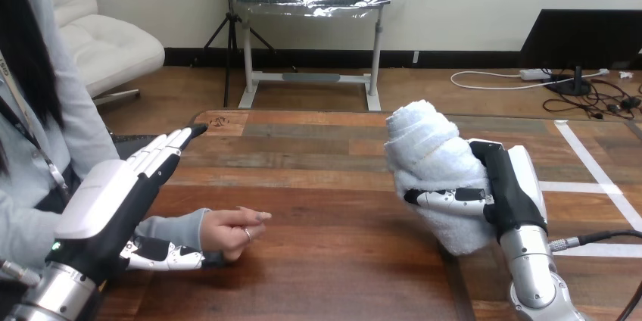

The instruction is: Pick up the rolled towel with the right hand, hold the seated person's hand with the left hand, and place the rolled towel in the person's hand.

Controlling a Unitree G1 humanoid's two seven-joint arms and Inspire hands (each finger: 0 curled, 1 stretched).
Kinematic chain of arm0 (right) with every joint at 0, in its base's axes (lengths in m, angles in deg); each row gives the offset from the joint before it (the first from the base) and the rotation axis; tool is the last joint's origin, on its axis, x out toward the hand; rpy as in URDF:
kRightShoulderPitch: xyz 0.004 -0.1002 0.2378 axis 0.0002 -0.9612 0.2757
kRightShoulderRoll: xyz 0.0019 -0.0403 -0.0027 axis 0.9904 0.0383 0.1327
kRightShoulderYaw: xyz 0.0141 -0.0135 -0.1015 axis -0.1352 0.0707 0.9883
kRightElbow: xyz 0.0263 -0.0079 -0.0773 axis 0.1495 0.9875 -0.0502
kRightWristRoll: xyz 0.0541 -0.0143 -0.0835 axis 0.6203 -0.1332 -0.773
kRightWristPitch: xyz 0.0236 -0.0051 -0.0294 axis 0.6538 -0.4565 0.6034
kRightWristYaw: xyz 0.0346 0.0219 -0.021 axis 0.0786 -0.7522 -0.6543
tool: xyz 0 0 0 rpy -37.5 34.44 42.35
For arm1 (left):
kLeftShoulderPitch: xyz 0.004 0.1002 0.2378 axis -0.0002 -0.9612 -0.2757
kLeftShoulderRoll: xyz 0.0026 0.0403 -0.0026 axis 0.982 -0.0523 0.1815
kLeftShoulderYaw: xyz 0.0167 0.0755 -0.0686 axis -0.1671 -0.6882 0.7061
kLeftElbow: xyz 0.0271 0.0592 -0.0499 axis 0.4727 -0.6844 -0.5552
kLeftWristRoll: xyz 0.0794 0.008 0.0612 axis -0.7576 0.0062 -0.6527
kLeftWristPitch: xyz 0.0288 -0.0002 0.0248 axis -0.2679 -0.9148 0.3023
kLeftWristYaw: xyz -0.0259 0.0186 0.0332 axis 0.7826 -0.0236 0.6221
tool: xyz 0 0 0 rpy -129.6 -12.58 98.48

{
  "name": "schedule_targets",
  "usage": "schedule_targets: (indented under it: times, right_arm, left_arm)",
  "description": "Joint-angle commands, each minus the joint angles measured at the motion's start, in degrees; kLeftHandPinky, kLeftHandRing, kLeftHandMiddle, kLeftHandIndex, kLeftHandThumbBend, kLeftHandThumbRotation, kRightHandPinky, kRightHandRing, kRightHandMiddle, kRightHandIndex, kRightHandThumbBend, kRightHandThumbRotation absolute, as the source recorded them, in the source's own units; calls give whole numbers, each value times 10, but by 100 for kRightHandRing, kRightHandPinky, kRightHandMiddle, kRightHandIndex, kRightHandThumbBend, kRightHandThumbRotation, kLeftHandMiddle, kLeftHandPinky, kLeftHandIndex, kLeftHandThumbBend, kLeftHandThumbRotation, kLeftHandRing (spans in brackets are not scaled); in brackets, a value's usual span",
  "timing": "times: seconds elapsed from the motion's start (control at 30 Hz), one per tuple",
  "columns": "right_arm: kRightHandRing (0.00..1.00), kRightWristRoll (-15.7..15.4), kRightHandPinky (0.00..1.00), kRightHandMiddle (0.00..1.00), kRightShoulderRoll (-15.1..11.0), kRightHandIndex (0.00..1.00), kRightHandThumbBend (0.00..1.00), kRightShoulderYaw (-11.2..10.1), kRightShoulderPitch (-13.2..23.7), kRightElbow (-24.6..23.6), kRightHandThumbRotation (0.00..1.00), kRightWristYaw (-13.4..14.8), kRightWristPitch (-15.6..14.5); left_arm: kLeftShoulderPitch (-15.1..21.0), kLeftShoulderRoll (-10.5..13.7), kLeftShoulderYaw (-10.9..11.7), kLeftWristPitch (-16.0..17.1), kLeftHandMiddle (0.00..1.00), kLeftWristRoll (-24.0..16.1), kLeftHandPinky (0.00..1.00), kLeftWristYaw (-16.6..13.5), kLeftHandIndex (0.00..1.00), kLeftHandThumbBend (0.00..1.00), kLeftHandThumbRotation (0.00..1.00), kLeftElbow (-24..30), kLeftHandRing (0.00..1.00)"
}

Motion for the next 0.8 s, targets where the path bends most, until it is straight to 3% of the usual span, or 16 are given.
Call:
schedule_targets:
  times: [0.0,0.47,0.77]
  right_arm:
    - [29,10,25,39,4,43,85,-12,26,-10,0,2,27]
    - [29,11,25,39,3,43,85,-13,23,-11,1,2,35]
    - [29,14,24,39,3,44,85,-16,22,-11,1,-3,40]
  left_arm:
    - [58,24,-16,-10,94,-2,91,-3,95,100,22,-26,93]
    - [113,44,-62,-30,91,-19,87,0,91,100,19,-92,90]
    - [138,48,-87,-59,90,-19,86,27,90,100,18,-118,89]
